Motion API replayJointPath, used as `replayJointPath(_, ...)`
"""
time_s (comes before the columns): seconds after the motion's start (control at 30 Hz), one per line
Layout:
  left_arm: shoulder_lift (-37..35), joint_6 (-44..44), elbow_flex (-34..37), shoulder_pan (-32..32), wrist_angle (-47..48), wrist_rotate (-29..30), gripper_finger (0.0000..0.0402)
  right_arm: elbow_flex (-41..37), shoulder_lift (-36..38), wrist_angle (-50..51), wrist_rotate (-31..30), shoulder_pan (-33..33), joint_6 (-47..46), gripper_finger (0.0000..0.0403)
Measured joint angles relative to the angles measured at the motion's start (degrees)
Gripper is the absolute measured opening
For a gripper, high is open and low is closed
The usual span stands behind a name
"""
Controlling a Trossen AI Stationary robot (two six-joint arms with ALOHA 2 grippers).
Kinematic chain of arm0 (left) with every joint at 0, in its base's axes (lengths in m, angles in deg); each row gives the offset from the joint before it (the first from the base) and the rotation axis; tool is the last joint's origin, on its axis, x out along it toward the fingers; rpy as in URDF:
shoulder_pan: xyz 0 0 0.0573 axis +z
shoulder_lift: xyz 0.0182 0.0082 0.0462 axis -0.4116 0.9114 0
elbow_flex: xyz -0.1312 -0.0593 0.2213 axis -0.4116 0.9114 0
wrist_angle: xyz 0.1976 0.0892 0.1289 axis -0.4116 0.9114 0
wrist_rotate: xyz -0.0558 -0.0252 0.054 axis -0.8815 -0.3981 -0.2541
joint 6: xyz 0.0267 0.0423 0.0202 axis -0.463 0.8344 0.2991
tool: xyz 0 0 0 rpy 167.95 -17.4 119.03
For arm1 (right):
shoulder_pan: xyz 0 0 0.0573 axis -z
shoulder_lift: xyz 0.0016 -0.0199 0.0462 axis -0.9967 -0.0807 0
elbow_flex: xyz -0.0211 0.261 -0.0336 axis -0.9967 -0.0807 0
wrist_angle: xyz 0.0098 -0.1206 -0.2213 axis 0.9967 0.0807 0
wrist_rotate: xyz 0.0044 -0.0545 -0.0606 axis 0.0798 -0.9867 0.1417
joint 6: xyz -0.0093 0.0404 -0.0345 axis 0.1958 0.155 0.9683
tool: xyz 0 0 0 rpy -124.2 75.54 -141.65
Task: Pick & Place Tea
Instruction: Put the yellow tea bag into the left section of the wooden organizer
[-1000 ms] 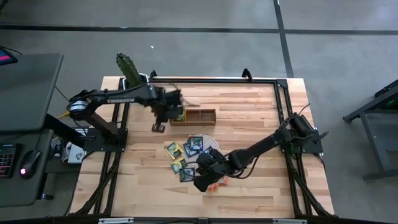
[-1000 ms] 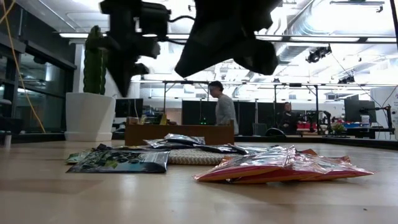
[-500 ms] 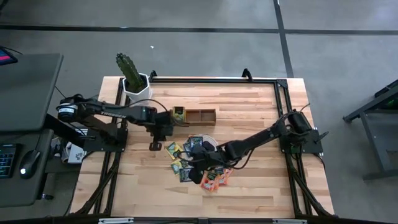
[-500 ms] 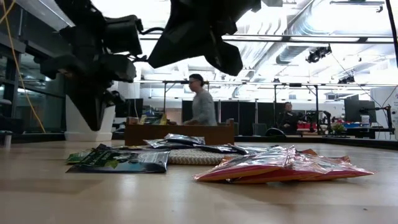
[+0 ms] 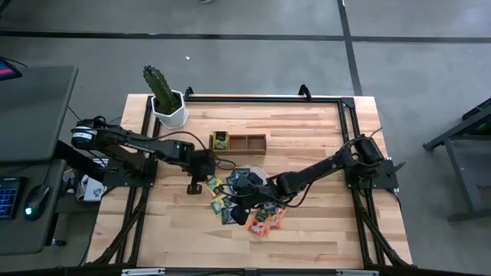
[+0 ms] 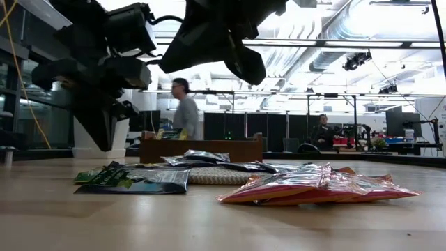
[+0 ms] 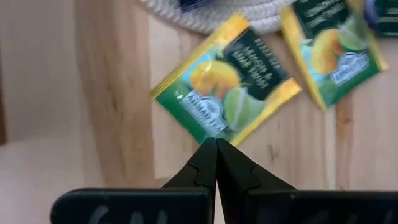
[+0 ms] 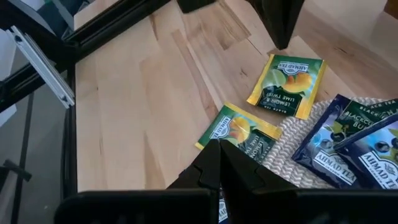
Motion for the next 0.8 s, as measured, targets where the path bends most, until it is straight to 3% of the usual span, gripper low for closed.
replayJointPath(0.1,0.0,-0.4,0.0,0.1,-0.8,1.1,0.0002,0.0,0.0,-1.0,-0.1,-0.1,0.5,0.0000)
replayJointPath(0.23,0.0,5.6,0.0,0.1,-3.2,0.4,0.0025,0.0,0.0,-0.5,-0.1,-0.2,0.5,0.0000)
replayJointPath(0.43,0.0,24.1,0.0,-2.0,-2.4,-1.0,0.0101,0.0,0.0,-0.4,2.7,-0.3,2.1,0.0000)
replayJointPath(0.53,0.0,32.7,0.0,-3.4,-2.1,1.1,0.0147,0.0,0.0,-0.1,4.4,-0.9,3.3,0.0000)
replayJointPath(0.67,0.0,38.2,0.0,-4.5,-2.2,7.4,0.0202,0.0,0.0,1.5,4.9,-2.0,3.0,0.0000)
replayJointPath(0.8,0.0,40.7,0.0,-4.4,-2.1,5.4,0.0239,0.0,0.0,2.6,3.6,-2.9,2.3,0.0000)
